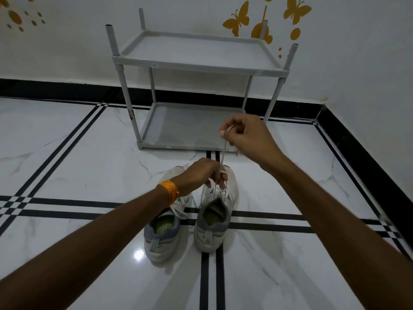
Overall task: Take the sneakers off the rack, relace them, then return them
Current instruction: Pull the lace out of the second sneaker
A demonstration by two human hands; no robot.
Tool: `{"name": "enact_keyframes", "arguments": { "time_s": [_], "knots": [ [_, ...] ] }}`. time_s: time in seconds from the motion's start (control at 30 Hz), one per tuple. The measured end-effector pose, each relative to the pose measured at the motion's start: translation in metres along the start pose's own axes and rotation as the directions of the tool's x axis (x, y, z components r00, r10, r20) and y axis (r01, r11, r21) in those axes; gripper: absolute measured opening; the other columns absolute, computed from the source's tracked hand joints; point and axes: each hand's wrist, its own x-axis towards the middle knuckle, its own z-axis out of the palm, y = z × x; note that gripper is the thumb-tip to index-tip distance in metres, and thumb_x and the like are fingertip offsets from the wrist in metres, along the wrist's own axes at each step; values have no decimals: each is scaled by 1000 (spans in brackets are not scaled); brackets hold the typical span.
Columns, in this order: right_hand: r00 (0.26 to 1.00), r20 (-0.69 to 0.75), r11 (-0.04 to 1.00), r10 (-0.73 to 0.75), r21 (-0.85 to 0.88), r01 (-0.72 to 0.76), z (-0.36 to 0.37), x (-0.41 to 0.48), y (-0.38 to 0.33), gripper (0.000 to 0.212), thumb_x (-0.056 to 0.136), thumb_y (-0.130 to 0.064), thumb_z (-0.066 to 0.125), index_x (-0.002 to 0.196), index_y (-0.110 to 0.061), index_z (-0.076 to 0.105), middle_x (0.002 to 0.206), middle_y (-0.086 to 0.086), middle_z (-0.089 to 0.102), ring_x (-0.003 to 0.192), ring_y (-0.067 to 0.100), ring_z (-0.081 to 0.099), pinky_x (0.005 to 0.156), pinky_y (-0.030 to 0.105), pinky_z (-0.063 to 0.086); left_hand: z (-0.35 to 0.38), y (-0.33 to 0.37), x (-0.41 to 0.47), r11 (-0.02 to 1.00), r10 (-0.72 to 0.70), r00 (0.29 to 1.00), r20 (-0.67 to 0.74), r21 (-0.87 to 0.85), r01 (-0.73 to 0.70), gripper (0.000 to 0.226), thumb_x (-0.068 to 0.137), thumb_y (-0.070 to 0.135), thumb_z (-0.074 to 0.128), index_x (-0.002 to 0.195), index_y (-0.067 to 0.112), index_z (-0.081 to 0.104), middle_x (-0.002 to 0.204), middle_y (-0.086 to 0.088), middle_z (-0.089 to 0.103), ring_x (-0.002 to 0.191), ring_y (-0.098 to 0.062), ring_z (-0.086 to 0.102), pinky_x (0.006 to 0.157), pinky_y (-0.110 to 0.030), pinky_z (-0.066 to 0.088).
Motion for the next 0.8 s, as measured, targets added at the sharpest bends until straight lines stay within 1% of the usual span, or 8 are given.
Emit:
{"name": "enact_keyframes", "arguments": {
  "time_s": [0.1, 0.2, 0.43, 0.53, 0.6, 0.67, 0.73, 0.8],
  "knots": [
    [990, -139, 1000, 16, -4, -17, 5, 15, 29, 3, 89, -16, 65, 87, -18, 67, 74, 4, 68, 64, 6, 63, 65, 24, 57, 2, -6, -3, 915, 253, 955, -157, 360, -183, 21, 81, 26, 56, 78, 13, 72, 78, -2, 75, 76, -18, 69, 70, -33, 54],
    [973, -195, 989, 122, 112, -102, 15, 19, 52, 3, 90, -14, 65, 88, -15, 65, 75, 3, 66, 63, 5, 61, 63, 21, 54, 4, -19, 1, 554, 543, 814, -205, 816, -163, 12, 72, 26, 68, 78, 16, 70, 72, -3, 72, 68, -22, 64, 62, -32, 53],
    [892, -238, 900, 385, 309, -307, 34, 19, 91, 5, 88, -9, 64, 90, -8, 68, 75, 7, 65, 62, 10, 58, 56, 20, 47, 17, -34, 3, 257, 834, 546, -81, 932, -254, 14, 84, 19, 70, 93, 8, 72, 68, -7, 71, 53, -19, 62, 45, -23, 46],
    [854, -187, 848, 485, 341, -406, 42, 16, 106, 8, 85, -5, 62, 87, -6, 70, 69, 5, 64, 59, 12, 56, 54, 21, 44, 22, -39, 1, 156, 841, 539, 49, 931, -329, 23, 93, 21, 54, 102, 8, 70, 71, -5, 70, 53, -16, 62, 47, -23, 48],
    [841, -152, 834, 519, 306, -459, 47, 13, 116, 4, 85, -7, 65, 86, -6, 69, 70, 5, 65, 59, 12, 58, 53, 21, 46, 23, -39, 1, 224, 799, 600, 34, 909, -351, 26, 93, 25, 50, 99, 10, 71, 71, -4, 70, 55, -16, 61, 50, -24, 49],
    [847, -49, 827, 530, 254, -503, 51, 8, 124, 7, 86, -10, 67, 90, -4, 68, 77, 8, 68, 66, 17, 63, 57, 24, 53, 23, -33, 0, 507, 687, 711, -151, 801, -319, 22, 89, 26, 56, 86, 14, 74, 67, -4, 70, 56, -16, 61, 54, -28, 52],
    [845, 60, 830, 531, 166, -533, 54, 1, 125, 16, 88, -17, 66, 100, -7, 65, 94, 9, 68, 82, 21, 64, 70, 32, 57, 22, -22, 1, 868, 379, 864, -331, 451, -208, 21, 84, 20, 60, 71, 9, 73, 60, -9, 67, 52, -17, 57, 53, -28, 49],
    [881, -15, 881, 473, 22, -472, 51, -9, 115, 18, 92, -21, 60, 105, -9, 64, 100, 3, 64, 90, 18, 59, 74, 29, 49, 17, -13, 2, 997, 55, 940, -338, 69, -33, 23, 82, 14, 58, 69, -1, 70, 57, -11, 63, 48, -13, 51, 48, -22, 41]
  ]
}}
